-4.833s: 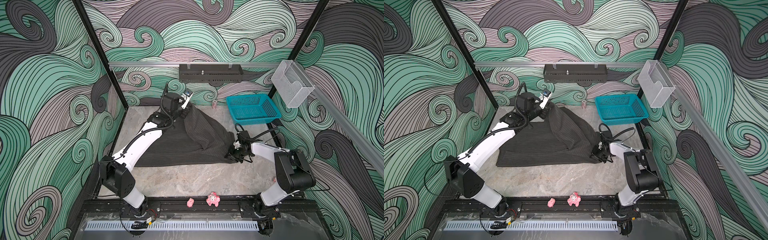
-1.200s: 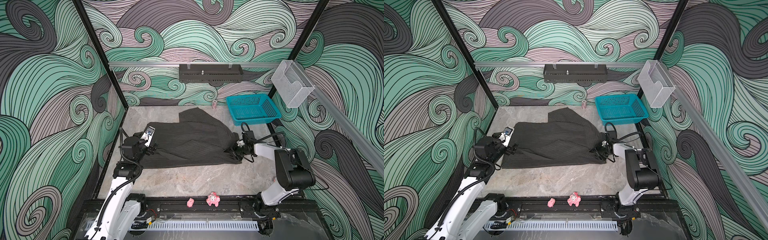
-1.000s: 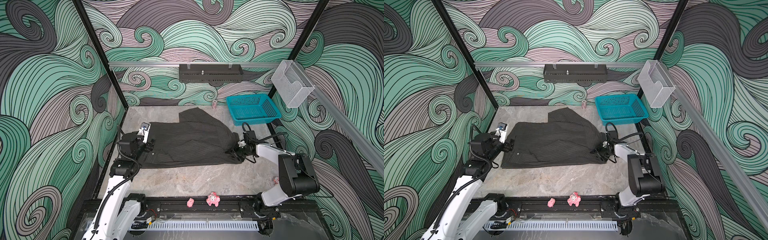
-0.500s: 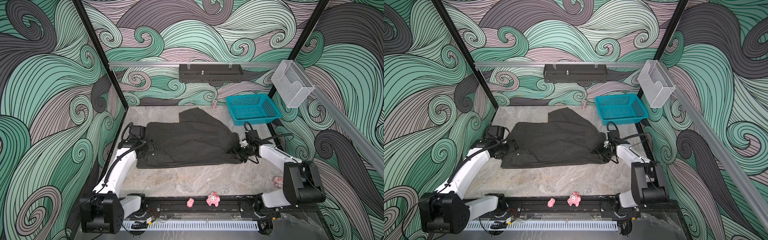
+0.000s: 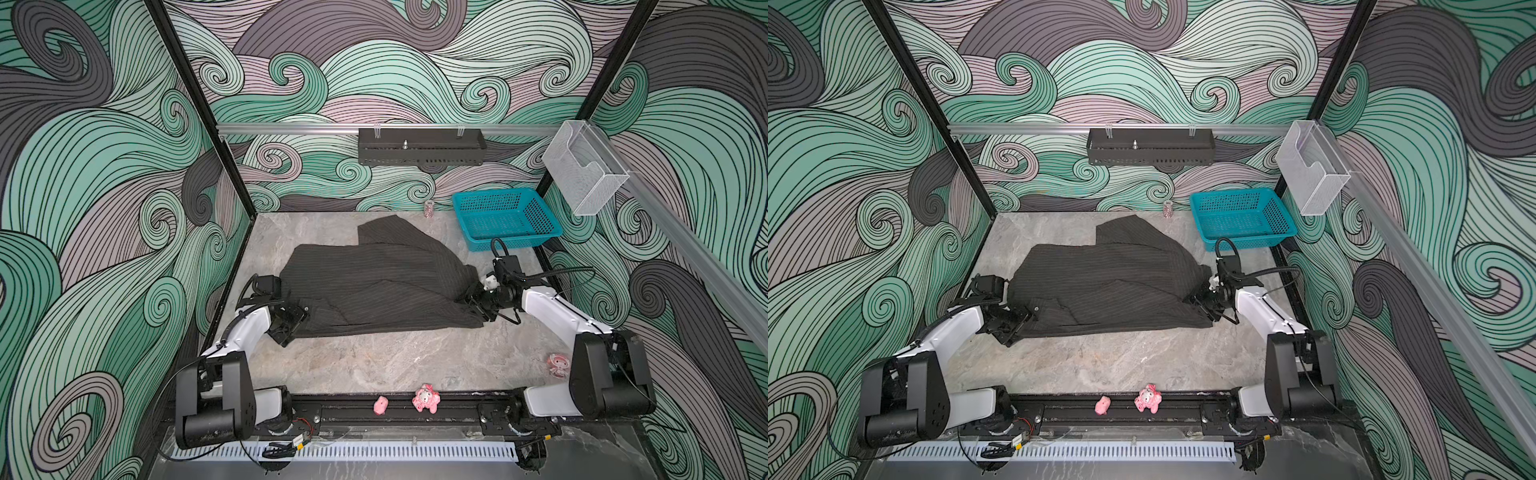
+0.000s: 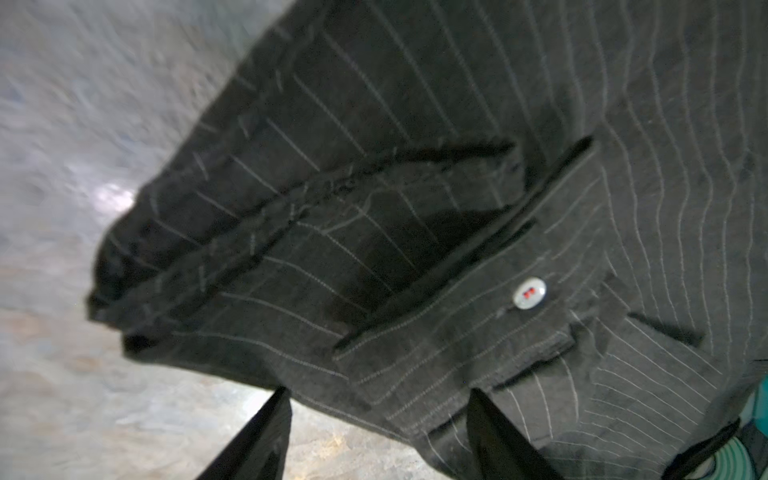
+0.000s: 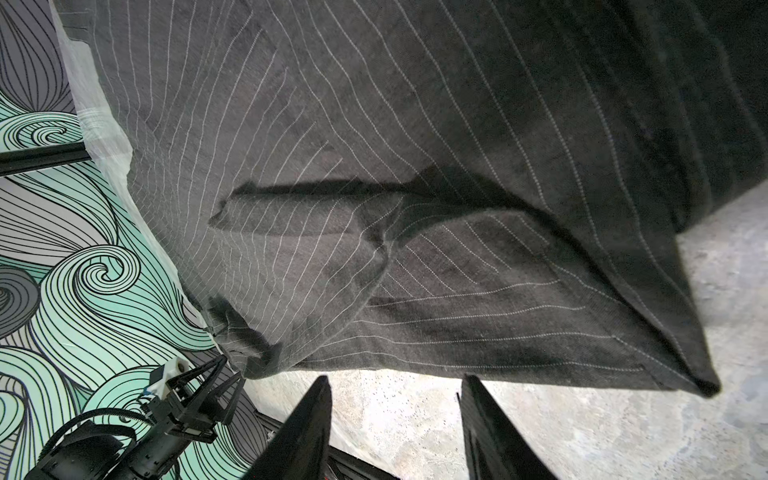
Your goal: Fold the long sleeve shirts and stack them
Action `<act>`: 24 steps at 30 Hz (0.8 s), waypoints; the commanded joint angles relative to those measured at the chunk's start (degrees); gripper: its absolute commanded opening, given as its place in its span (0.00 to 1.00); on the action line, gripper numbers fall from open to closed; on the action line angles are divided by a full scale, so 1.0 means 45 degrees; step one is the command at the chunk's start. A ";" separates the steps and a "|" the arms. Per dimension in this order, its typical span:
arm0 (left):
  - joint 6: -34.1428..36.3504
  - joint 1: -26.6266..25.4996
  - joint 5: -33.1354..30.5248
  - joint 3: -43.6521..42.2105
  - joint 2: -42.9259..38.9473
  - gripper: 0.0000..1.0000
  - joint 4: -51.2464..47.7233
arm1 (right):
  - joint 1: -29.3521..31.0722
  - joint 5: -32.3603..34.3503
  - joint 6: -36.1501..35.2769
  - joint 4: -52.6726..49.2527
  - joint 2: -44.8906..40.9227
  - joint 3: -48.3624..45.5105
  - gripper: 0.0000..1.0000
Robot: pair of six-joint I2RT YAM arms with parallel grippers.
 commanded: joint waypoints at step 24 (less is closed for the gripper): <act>-0.0234 0.0500 0.1064 0.1195 -0.1183 0.68 -0.1035 | 0.0004 -0.0105 -0.0256 -0.0026 0.0147 0.0131 0.51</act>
